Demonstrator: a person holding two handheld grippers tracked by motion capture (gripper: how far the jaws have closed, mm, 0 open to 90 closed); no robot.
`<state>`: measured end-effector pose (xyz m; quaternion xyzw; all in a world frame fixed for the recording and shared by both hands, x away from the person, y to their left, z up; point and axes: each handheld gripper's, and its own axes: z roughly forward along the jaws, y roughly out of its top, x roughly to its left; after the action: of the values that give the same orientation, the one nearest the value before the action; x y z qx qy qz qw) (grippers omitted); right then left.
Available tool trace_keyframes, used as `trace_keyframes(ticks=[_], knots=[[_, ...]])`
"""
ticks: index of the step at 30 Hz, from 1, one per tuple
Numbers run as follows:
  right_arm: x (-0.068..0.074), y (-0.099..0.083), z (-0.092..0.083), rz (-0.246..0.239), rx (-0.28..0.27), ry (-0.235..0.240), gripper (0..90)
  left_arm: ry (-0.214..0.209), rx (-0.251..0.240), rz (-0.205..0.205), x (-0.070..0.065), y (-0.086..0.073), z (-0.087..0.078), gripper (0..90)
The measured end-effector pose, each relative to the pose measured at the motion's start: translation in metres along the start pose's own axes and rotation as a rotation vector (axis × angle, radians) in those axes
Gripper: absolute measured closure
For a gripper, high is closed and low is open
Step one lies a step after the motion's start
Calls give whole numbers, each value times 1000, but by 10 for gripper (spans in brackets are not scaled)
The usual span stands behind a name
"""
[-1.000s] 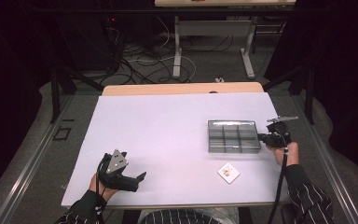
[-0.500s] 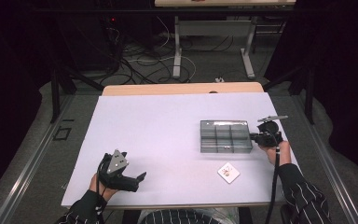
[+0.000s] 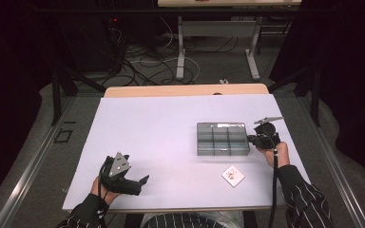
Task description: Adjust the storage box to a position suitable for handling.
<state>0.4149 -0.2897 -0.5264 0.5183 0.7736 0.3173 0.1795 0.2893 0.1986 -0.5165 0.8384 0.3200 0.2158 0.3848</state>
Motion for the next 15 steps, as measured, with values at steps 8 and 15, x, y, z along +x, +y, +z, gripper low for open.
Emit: trace_keyframes(ticks=[8, 15], knots=[[6, 2, 3, -7, 0, 14, 900, 0, 1, -2, 0, 0, 0, 3], [9, 3, 3, -7, 2, 23, 900, 0, 3, 2, 0, 0, 0, 3]])
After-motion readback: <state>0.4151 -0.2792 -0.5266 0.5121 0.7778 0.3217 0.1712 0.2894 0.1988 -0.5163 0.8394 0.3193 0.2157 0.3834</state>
